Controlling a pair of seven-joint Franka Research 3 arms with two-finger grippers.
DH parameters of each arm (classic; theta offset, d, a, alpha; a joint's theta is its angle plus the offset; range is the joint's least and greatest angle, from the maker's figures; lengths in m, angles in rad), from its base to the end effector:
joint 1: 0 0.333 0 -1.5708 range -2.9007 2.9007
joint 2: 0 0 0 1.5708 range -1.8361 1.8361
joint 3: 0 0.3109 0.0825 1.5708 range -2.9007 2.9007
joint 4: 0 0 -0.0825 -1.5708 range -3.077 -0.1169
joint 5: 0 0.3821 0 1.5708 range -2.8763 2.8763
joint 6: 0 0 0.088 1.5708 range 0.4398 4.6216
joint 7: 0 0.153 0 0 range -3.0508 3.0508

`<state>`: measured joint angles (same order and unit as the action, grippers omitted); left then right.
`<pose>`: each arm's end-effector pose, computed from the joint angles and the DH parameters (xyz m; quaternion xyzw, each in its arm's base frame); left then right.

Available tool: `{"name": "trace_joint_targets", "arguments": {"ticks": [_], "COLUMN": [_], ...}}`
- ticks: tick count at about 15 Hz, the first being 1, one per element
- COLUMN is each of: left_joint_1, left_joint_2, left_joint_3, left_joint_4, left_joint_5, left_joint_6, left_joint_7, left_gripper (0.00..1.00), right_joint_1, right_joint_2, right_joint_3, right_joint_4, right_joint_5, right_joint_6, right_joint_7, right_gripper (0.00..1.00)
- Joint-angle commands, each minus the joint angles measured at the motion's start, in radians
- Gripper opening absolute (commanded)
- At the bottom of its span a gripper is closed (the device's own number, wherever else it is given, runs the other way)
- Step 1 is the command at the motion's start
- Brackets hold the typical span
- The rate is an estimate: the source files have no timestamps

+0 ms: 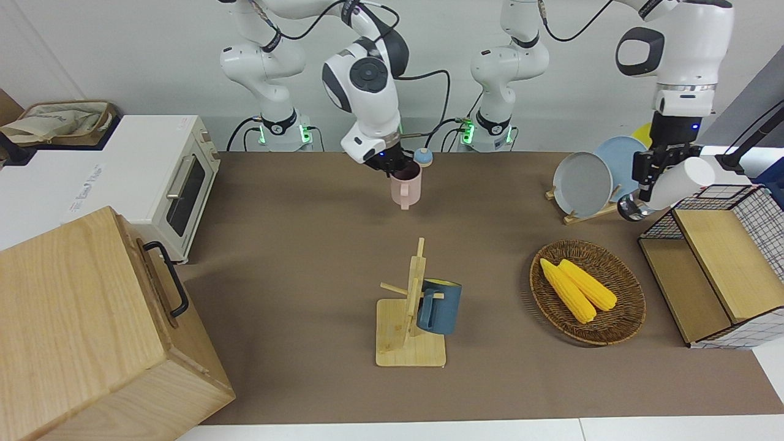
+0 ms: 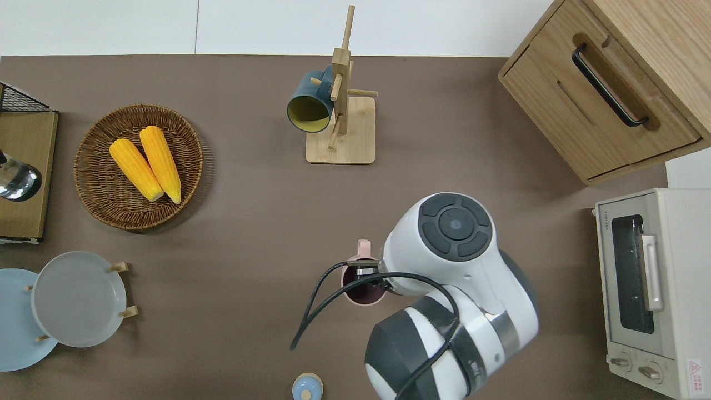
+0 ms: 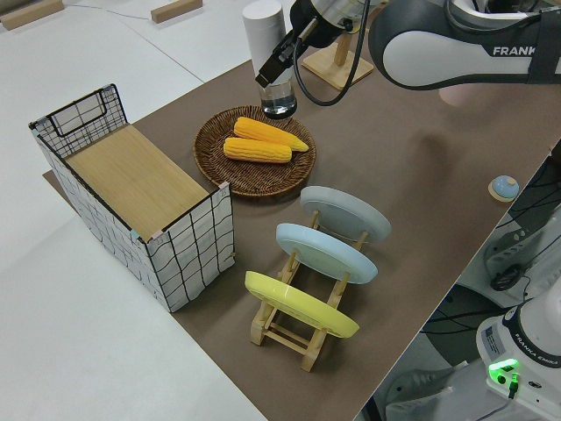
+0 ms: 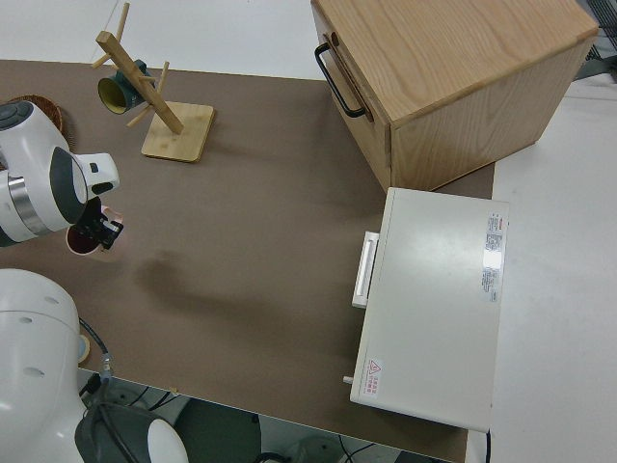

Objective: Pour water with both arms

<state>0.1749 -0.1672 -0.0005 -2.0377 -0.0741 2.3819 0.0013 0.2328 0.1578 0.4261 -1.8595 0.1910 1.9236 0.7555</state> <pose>0.5626 0.0960 0.5291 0.9615 0.1030 0.2545 0.0091 0.4525 0.3697 0.3872 -0.9882 0.0853 0.1091 0.0652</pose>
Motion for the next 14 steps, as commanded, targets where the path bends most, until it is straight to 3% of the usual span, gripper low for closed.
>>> {"name": "trace_joint_targets", "arguments": {"ticks": [1,4,6,8,14], "left_joint_1": [-0.002,-0.002,-0.002,-0.002,-0.003], "left_joint_2": [-0.084,-0.109,-0.120,-0.124,-0.129], "left_joint_3": [-0.033,-0.062,-0.078,-0.094,-0.170], "left_joint_4": [-0.087,-0.134,-0.166,-0.228,-0.312], "left_joint_5": [0.033,0.033,0.033,0.033,0.031], "left_joint_6": [0.022,0.023,0.043,0.101,0.129], "left_joint_7": [-0.067,-0.083,-0.089,-0.092,-0.116], "left_gripper": [0.00,0.00,0.00,0.00,0.00], "right_joint_1": [0.084,0.131,0.164,0.178,0.194], "right_joint_2": [0.117,0.190,0.293,0.360,0.446], "right_joint_3": [-0.003,-0.003,-0.006,-0.012,-0.012], "right_joint_4": [0.042,0.095,0.240,0.314,0.322], "right_joint_5": [0.021,0.019,0.015,0.013,0.007], "right_joint_6": [0.083,0.141,0.133,0.153,0.274], "right_joint_7": [0.161,0.214,0.255,0.272,0.274], "right_gripper": [0.000,0.000,0.000,0.000,0.000]}}
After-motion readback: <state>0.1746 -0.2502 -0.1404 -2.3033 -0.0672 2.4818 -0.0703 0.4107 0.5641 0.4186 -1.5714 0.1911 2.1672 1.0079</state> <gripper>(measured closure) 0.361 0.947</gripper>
